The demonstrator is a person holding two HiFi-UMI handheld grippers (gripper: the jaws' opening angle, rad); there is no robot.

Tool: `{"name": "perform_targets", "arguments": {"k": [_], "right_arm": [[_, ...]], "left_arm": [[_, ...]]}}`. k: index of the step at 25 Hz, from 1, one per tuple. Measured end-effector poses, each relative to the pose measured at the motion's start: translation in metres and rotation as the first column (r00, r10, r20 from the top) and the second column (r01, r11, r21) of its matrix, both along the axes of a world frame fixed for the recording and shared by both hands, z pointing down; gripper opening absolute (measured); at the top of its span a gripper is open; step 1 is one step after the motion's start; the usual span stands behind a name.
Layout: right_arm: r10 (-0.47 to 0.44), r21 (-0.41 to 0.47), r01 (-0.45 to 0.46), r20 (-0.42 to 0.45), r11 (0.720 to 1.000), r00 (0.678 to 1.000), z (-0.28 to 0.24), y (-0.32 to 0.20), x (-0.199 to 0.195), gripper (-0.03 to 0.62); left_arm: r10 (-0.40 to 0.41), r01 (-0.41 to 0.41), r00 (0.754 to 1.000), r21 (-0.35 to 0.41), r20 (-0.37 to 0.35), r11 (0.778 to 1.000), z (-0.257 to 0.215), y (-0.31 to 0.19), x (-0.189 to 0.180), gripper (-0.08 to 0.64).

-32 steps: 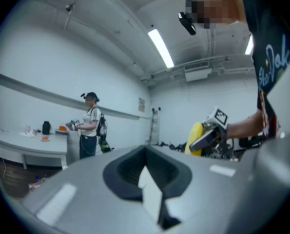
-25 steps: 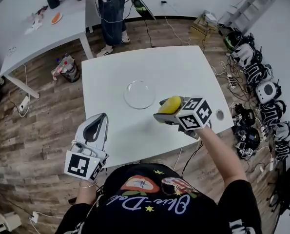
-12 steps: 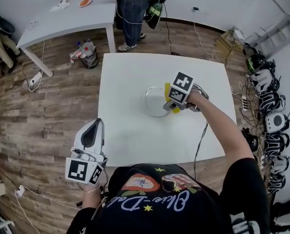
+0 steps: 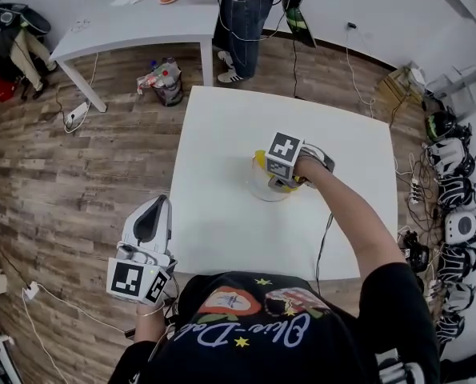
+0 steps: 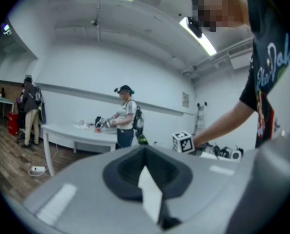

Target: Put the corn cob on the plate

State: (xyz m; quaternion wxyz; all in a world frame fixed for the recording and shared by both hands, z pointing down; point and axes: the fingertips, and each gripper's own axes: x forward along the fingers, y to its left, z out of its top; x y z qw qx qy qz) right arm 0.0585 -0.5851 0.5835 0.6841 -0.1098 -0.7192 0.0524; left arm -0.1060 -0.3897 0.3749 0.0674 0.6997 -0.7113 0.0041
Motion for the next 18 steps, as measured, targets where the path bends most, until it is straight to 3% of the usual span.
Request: {"name": "perform_targets", "arguments": {"k": [4,9,18], "right_arm": [[-0.039,0.032,0.04,-0.014,0.999,0.999,0.014,0.0,0.005,0.253],[0.037,0.043,-0.041,0.101,0.998,0.994,0.012,-0.005,-0.006,0.253],[0.039,0.082,-0.059,0.224,0.995,0.974,0.012,-0.004,-0.012,0.253]], "left_arm": [[0.001,-0.001,1.0,-0.007,0.005,1.0,0.0,-0.003,0.001,-0.014],[0.011,-0.011,1.0,-0.024,-0.003,1.0,0.004,-0.009,0.006,-0.014],[0.021,-0.021,1.0,-0.024,0.005,1.0,0.0,-0.018,0.013,-0.014]]}}
